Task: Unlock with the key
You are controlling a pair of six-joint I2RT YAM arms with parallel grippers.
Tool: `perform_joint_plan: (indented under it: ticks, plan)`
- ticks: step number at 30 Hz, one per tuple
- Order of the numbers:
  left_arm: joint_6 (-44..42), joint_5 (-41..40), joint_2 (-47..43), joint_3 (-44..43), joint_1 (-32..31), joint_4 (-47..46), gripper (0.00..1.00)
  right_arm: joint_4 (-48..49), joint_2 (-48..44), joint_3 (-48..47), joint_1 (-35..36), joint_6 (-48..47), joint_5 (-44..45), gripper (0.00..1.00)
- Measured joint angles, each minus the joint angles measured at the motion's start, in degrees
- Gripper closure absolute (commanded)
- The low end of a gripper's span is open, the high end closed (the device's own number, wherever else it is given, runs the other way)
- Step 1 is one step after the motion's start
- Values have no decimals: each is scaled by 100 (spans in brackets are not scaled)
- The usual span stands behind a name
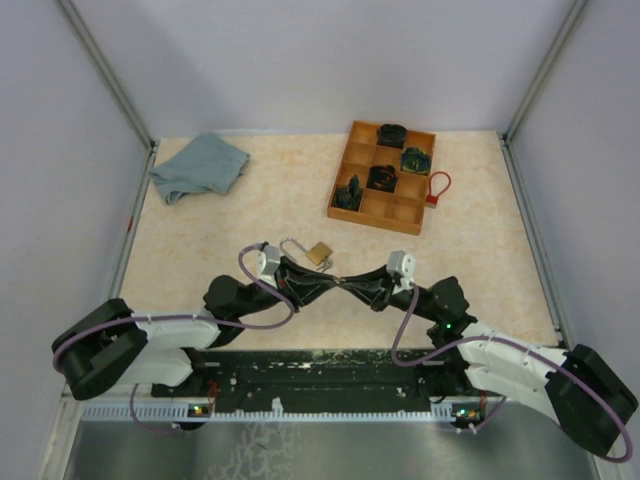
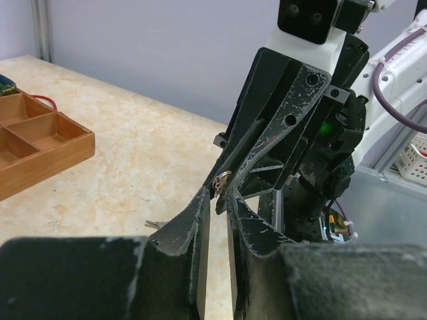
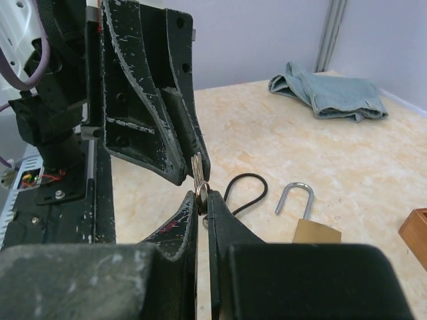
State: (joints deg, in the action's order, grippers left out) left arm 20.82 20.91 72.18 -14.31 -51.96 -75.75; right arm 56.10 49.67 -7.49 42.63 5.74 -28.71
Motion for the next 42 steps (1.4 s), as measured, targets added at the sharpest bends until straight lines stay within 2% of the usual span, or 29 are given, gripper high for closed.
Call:
perform_joint_plan:
  ticks: [8, 12, 28, 33, 37, 39, 42]
  plan:
    - [48, 59, -28, -15, 2, 13, 89, -11, 37, 0, 11, -17, 17, 100]
    - [83, 111, -28, -15, 11, 20, 100, -35, 37, 0, 35, -57, 39, 100]
    - [-160, 129, -299, 52, 20, 264, 99, -332, -181, -7, 101, -11, 116, 100]
    - [-140, 142, -308, 61, 22, 262, 82, -55, 107, -13, 101, 83, 79, 100]
    - [-111, 149, -308, 61, 24, 256, 75, 164, 306, -13, 96, 157, 74, 100]
    - [-87, 155, -308, 61, 24, 251, 77, 203, 339, -13, 96, 188, 76, 100]
    - [-50, 157, -295, 61, 26, 234, 91, 225, 339, -13, 96, 197, 72, 100]
